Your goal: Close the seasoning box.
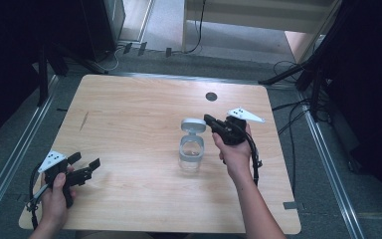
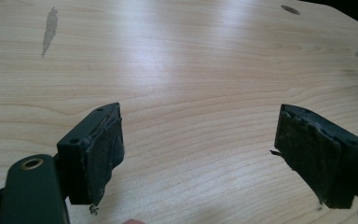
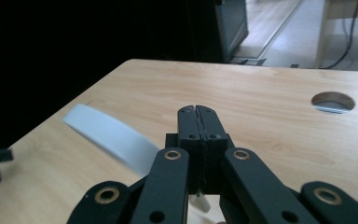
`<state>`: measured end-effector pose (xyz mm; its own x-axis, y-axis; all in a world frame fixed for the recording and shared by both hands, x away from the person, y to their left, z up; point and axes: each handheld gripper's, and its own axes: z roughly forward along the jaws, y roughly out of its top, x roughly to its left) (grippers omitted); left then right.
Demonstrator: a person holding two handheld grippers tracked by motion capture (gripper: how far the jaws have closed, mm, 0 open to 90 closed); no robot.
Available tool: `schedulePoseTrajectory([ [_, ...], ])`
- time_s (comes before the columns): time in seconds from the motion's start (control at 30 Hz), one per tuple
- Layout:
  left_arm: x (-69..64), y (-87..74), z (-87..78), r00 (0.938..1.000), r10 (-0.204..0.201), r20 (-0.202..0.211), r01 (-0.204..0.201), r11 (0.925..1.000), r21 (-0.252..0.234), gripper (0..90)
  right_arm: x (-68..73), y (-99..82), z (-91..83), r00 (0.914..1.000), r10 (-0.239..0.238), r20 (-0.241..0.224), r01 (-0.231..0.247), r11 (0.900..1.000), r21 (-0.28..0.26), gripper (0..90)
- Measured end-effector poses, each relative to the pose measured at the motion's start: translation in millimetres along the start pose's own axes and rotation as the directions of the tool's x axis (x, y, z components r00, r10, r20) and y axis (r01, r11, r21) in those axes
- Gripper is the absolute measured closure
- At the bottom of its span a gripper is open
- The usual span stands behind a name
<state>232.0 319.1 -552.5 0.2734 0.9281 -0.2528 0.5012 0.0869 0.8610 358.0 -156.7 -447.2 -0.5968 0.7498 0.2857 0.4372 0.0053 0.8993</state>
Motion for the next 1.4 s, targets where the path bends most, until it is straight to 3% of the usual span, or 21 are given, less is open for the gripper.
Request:
schedulePoseTrajectory([
  [0.13, 0.0, 0.1, 0.1, 1.0, 0.002, 0.0, -0.002, 1.0, 0.002, 15.9, 0.9, -11.1, -11.3, 0.9999, 0.004, -0.016, -0.004, 0.9999, 0.01, 90.0],
  [0.23, -0.3, 0.2, 0.1, 1.0, 0.003, -0.002, -0.003, 1.0, 0.005, 15.9, -1.0, -17.8, -20.7, 0.9998, -0.007, 0.021, 0.008, 0.9999, -0.008, 87.2],
  [0.27, -0.3, 0.2, 0.1, 1.0, 0.003, -0.002, -0.003, 1.0, 0.006, 15.9, -2.0, -20.2, -23.9, 0.999, -0.014, 0.042, 0.015, 0.9998, -0.015, 81.9],
  [0.33, -0.2, 0.3, 0.0, 1.0, 0.003, -0.003, -0.003, 1.0, 0.007, 15.9, -5.7, -26.4, -30.7, 0.9931, -0.026, 0.114, 0.03, 0.999, -0.033, 62.6],
  [0.37, -0.3, 0.2, 0.1, 1.0, 0.002, -0.002, -0.002, 1.0, 0.005, 15.9, -10.0, -31.8, -36.9, 0.9867, -0.033, 0.159, 0.039, 0.9985, -0.037, 44.3],
  [0.4, -0.3, 0.2, 0.2, 1.0, 0.002, -0.003, -0.002, 1.0, 0.004, 15.9, -10.0, -31.8, -36.9, 0.9867, -0.033, 0.159, 0.039, 0.9985, -0.037, 44.3],
  [0.47, -0.3, 0.1, 0.1, 1.0, 0.002, -0.002, -0.002, 1.0, 0.002, 15.9, -14.8, -37.7, -44.3, 0.9803, -0.037, 0.194, 0.044, 0.9984, -0.035, 31.0],
  [0.6, -0.6, 0.0, 0.0, 1.0, 0.005, -0.001, -0.005, 1.0, 0.001, 15.9, -24.7, -51.4, -61.7, 0.9769, -0.025, 0.212, 0.033, 0.9989, -0.033, 19.7],
  [0.9, -1.0, 0.2, -0.1, 0.9999, 0.013, 0.0, -0.013, 0.9999, 0.006, 15.9, -45.7, -90.8, -102.7, 0.9635, 0.01, 0.268, -0.008, 0.9999, -0.009, 16.4],
  [1.13, -1.0, -0.1, -0.1, 1.0, 0.004, -0.006, -0.004, 1.0, -0.002, 15.6, -55.5, -108.2, -128.2, 0.9554, 0.04, 0.293, -0.041, 0.9992, -0.003, 16.5],
  [1.4, -1.0, -0.1, -0.1, 1.0, 0.004, -0.006, -0.004, 1.0, -0.002, 15.6, -71.7, -135.2, -160.9, 0.939, 0.043, 0.341, -0.055, 0.9981, 0.026, 23.1],
])
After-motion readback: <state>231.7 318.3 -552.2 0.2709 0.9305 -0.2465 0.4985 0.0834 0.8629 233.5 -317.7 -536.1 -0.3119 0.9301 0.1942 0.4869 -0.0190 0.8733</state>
